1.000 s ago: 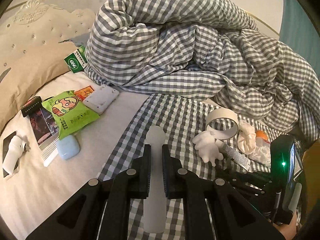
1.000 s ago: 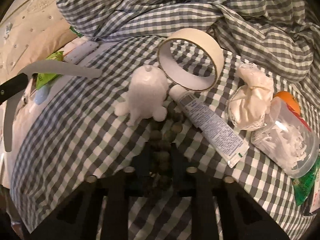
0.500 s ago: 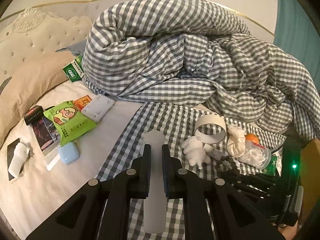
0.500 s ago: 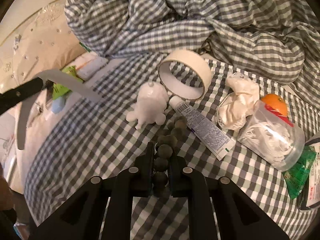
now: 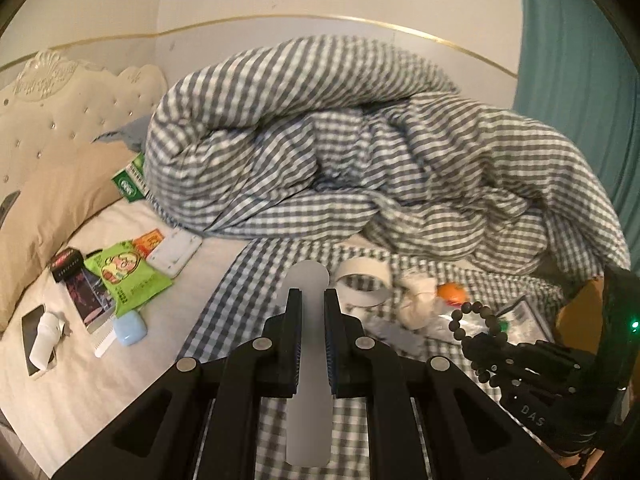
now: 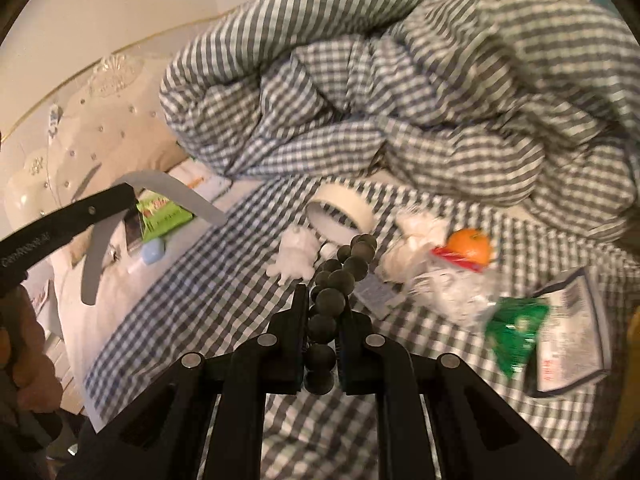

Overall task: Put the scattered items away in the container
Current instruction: 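Carry the bracelet with the right gripper and release it into the box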

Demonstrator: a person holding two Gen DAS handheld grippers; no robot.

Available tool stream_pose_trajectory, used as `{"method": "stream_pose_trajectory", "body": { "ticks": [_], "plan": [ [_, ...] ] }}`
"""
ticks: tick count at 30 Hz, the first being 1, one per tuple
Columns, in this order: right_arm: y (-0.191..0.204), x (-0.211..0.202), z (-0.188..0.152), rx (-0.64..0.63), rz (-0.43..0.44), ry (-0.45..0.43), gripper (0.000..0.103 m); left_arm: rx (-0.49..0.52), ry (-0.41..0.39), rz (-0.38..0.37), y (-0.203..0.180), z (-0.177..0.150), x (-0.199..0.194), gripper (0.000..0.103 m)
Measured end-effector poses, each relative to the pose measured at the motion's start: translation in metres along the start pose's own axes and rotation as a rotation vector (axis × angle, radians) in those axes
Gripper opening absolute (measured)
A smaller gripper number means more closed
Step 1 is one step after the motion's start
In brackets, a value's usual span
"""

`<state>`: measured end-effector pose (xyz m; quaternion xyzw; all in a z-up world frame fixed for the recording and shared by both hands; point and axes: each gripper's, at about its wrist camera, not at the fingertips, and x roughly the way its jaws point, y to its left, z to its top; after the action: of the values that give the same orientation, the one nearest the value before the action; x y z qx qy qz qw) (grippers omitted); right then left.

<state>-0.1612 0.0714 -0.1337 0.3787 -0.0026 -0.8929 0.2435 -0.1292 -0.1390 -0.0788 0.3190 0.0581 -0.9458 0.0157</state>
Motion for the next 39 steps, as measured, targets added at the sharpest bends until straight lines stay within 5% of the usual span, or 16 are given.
{"method": "stream_pose_trajectory", "body": {
  "ticks": [28,39],
  "plan": [
    [-0.090,-0.254,-0.040,0.102,-0.228,-0.281,0.011,0.186,-0.074,-0.226,-0.202,-0.011,-0.109,0.010],
    [-0.152,-0.322,-0.066,0.158,-0.353,-0.327,0.011,0.263,-0.081,-0.304,-0.290,-0.024,-0.126,0.011]
  ]
}}
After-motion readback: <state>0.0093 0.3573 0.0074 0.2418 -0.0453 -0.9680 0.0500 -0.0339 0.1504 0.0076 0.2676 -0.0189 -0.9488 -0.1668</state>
